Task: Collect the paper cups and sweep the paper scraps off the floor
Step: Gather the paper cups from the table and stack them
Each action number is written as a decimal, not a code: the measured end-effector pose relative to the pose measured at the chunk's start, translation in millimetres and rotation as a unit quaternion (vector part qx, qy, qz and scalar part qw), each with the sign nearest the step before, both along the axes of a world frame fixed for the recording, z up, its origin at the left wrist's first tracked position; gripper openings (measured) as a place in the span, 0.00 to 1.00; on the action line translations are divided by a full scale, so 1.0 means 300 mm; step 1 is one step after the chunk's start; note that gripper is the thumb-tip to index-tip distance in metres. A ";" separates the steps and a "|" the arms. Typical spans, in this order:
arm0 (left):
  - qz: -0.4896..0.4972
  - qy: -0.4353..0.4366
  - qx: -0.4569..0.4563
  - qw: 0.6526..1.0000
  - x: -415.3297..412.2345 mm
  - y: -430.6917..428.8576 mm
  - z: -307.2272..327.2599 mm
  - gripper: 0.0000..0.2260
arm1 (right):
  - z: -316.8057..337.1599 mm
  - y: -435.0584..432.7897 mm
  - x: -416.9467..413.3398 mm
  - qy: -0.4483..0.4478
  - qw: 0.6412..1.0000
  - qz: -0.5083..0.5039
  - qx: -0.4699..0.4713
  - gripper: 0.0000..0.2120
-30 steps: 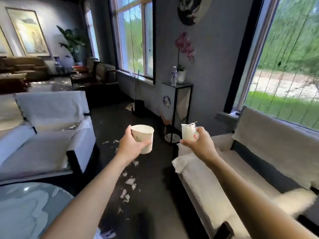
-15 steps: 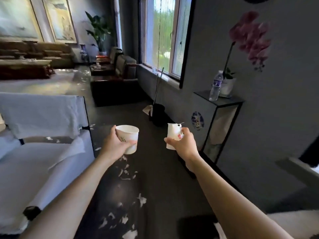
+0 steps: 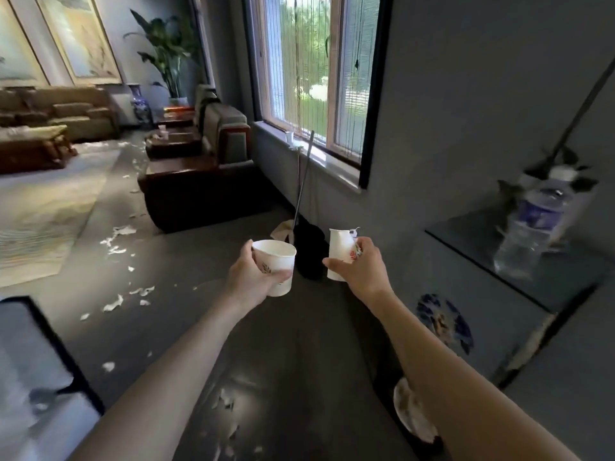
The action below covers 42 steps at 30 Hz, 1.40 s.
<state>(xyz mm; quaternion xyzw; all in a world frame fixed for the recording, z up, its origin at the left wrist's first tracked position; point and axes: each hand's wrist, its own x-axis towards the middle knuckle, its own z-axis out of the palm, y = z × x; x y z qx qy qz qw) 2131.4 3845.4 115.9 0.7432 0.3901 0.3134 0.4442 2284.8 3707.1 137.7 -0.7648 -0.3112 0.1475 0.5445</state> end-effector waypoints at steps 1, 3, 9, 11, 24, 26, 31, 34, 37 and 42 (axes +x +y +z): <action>0.003 0.000 0.001 1.000 0.079 0.107 0.013 0.47 | 0.008 0.109 0.083 0.000 1.000 0.004 0.001 0.32; 0.007 0.004 0.007 1.000 0.208 0.313 0.037 0.47 | 0.026 0.324 0.230 0.008 1.000 0.007 -0.002 0.31; 0.032 0.033 -0.028 0.999 0.476 0.911 -0.001 0.46 | -0.029 0.941 0.554 0.030 0.999 0.030 -0.031 0.33; 0.020 0.048 -0.038 0.998 0.600 1.117 -0.045 0.46 | -0.088 1.148 0.668 0.045 0.998 0.026 -0.033 0.32; -0.156 0.149 -0.076 0.973 1.597 2.152 -0.340 0.39 | -0.468 2.128 1.460 0.199 0.973 -0.108 -0.047 0.29; -0.175 0.169 -0.086 0.966 1.727 2.248 -0.418 0.36 | -0.546 2.221 1.566 0.203 0.969 -0.129 -0.064 0.28; -0.214 0.217 -0.099 0.947 2.011 2.483 -0.721 0.34 | -0.863 2.443 1.784 0.234 0.952 -0.156 -0.123 0.28; -0.224 0.248 -0.121 0.935 2.124 2.583 -0.949 0.32 | -1.097 2.536 1.854 0.280 0.933 -0.167 -0.151 0.30; -0.251 0.270 -0.147 0.918 2.206 2.648 -1.173 0.34 | -1.309 2.606 1.909 0.325 0.911 -0.184 -0.174 0.33; -0.274 0.300 -0.179 0.896 2.361 2.713 -1.543 0.38 | -1.652 2.701 1.992 0.345 0.885 -0.227 -0.215 0.34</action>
